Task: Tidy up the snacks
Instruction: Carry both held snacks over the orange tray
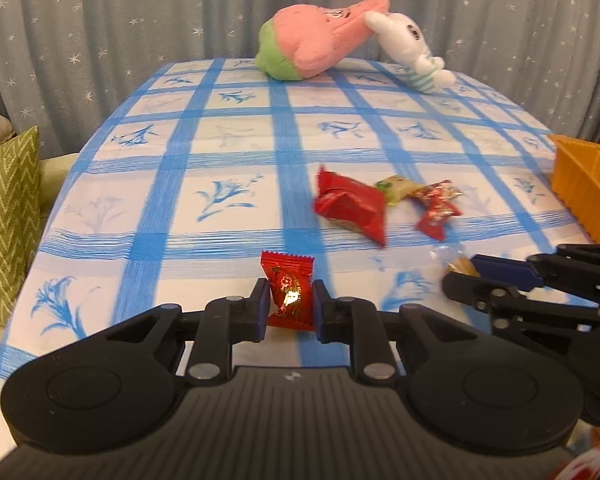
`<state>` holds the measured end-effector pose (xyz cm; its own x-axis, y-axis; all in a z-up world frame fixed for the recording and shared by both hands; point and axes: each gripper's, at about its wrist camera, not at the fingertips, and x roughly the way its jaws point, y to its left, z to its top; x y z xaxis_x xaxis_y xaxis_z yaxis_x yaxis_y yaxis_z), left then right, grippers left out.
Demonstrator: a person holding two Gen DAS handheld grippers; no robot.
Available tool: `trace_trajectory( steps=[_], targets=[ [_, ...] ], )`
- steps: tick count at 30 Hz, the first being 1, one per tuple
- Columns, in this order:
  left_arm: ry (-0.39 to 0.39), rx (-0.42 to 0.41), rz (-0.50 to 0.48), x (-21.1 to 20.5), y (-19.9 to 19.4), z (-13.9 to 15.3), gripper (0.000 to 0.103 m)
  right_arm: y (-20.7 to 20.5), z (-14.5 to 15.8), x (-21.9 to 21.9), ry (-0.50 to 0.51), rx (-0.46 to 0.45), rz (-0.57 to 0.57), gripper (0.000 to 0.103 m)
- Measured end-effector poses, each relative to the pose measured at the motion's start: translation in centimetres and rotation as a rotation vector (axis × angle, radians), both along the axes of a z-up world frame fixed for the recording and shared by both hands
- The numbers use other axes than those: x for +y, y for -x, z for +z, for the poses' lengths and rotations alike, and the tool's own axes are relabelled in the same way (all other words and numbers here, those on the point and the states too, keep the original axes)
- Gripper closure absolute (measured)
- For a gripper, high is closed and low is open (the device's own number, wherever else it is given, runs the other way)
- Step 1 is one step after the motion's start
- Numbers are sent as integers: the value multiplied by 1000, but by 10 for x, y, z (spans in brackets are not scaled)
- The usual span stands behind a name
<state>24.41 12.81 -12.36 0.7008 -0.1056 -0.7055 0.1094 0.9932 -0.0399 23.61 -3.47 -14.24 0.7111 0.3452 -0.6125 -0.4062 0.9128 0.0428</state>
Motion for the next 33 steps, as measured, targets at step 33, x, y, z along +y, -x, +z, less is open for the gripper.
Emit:
trace_trajectory(
  steps=[33],
  targets=[
    [125,-100,-161,-188,131,86,84,150,81,-206,-101,-19,-377,81]
  ],
)
